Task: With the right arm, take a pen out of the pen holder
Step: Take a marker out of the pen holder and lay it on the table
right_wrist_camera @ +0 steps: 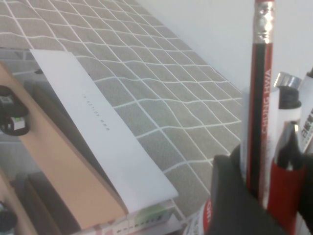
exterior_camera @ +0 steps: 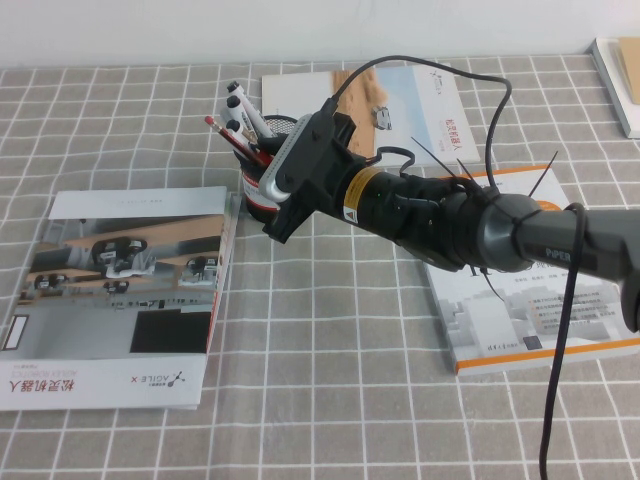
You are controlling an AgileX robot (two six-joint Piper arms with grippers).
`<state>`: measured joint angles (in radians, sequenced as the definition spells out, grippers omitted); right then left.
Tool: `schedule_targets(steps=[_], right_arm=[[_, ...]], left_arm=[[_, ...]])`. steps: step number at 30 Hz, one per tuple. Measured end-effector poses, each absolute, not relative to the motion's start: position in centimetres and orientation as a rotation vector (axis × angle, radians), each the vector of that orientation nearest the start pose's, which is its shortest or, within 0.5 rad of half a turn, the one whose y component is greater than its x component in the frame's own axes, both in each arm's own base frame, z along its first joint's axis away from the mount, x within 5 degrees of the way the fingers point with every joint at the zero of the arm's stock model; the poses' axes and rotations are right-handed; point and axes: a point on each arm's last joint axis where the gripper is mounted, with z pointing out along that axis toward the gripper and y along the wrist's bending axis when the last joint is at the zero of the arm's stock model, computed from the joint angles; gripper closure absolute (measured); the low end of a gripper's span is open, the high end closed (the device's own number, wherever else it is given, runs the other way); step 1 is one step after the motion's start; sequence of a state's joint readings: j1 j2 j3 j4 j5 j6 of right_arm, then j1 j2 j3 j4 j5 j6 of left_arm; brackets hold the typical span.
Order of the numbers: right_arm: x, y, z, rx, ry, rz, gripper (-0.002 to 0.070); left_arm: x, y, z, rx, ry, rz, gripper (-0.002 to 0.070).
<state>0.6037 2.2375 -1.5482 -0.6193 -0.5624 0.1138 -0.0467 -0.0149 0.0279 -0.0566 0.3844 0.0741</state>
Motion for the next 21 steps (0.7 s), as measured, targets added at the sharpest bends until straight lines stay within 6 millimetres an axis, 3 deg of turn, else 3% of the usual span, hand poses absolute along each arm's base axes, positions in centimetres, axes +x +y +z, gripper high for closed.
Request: schedule_targets(steps=[21], right_arm=[[40.65,31.23,18.8,-1.031,1.372,0.381,0.0589]], left_arm=[[5.2,-0.44,17.01,0.079,1.879,-0.037,0.068]])
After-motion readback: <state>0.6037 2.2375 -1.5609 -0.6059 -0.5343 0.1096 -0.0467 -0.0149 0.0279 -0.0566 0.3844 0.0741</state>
